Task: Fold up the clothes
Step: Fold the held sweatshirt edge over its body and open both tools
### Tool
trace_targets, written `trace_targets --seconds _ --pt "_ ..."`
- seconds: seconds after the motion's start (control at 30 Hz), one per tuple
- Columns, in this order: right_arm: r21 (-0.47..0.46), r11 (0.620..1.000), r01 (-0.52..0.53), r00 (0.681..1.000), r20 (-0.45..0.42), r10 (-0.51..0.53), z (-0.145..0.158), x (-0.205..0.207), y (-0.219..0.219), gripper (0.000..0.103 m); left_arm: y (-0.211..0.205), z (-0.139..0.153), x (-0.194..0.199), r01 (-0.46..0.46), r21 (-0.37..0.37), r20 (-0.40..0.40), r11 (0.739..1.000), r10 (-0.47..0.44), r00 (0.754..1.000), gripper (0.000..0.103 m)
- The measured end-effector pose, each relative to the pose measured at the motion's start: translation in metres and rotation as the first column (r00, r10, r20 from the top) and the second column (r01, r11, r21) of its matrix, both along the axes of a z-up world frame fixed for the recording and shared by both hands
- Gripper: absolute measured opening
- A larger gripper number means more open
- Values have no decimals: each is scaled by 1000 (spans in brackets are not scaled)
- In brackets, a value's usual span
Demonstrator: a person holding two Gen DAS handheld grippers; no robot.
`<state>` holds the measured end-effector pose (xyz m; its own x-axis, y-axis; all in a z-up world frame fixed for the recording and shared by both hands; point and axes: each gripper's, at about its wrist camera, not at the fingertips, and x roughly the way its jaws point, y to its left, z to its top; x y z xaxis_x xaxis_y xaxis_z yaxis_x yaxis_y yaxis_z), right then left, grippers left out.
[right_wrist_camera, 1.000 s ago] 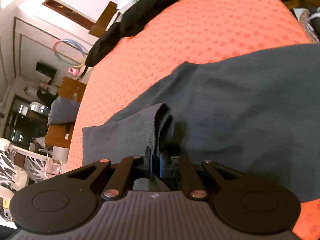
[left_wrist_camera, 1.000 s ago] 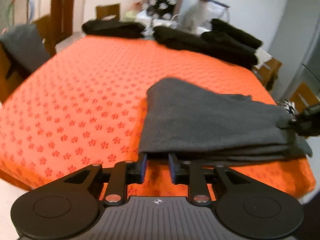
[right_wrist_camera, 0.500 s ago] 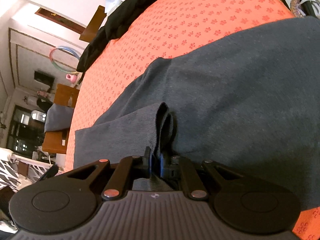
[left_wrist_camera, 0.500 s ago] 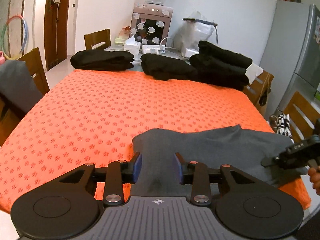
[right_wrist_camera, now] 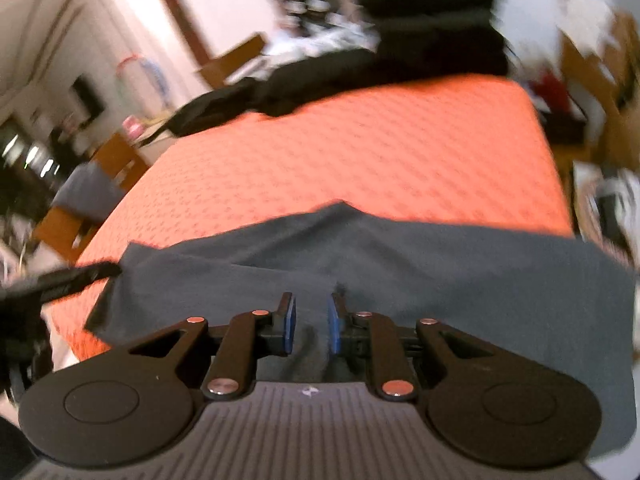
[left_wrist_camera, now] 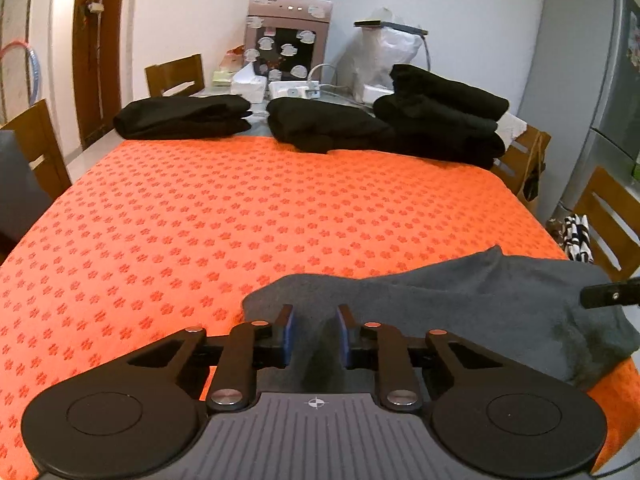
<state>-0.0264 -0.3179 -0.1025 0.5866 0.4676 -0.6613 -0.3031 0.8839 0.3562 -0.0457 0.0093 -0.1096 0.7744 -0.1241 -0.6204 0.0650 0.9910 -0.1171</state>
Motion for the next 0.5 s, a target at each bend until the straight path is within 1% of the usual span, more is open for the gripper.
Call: trace_targets --seconds 0.07,0.13,0.23,0.3,0.33,0.43,0.5 --pt "-50 997 -51 998 26 52 -3 3 17 24 -2 -5 6 6 10 -6 1000 -6 1000 24" --pt "-96 992 -78 996 40 82 -11 8 30 24 -2 -11 12 4 19 -24 1000 -4 1000 24" --pt "-157 983 -100 994 37 107 -26 12 40 24 -1 -23 20 9 37 -61 999 -6 998 22" --pt "-187 976 -115 990 55 128 -36 11 42 24 -2 -26 20 5 47 -62 999 -2 998 21" --pt "-196 973 -121 989 61 135 -35 10 43 24 -2 -26 20 -2 45 -62 999 5 998 21" --pt "-222 966 -134 987 52 149 -29 9 46 24 2 -13 15 -63 -29 -52 998 61 997 21" --pt "-221 965 -140 986 61 156 -21 3 46 26 6 -5 5 -60 -59 -32 996 58 998 21"
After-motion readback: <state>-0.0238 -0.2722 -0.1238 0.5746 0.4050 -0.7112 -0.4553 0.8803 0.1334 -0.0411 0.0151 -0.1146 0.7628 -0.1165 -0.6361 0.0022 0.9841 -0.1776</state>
